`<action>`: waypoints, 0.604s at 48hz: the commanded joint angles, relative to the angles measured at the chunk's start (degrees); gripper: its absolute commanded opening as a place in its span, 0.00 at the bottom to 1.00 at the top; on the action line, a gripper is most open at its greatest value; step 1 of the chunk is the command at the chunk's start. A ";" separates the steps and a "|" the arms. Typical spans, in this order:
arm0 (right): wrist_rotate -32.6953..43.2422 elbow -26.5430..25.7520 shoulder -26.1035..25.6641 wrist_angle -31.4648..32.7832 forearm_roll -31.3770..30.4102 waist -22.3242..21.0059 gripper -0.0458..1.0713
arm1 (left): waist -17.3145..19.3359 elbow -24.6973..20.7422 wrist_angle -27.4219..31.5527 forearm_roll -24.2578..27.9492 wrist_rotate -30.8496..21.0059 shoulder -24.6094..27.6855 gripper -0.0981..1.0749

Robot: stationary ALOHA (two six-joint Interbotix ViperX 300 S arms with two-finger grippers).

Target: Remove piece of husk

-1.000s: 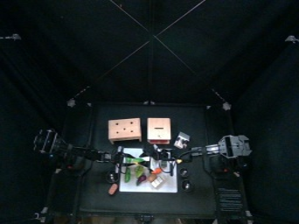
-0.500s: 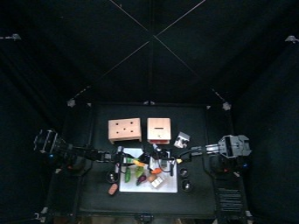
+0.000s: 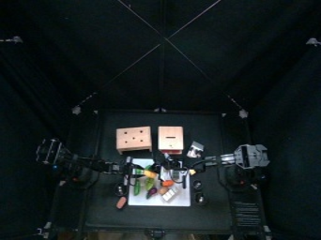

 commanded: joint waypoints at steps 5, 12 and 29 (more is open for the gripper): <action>-0.09 -0.35 -1.49 -0.09 -0.44 -1.58 0.46 | 0.00 -1.23 -0.44 0.09 0.00 -0.35 0.66; -0.18 0.70 -1.67 -0.09 -1.76 -1.93 0.47 | 0.00 -1.14 -0.44 0.09 0.00 -0.35 0.66; -0.35 1.93 -4.57 -0.88 -6.24 -1.58 0.56 | -0.35 -0.97 -0.44 0.44 0.18 -0.35 0.66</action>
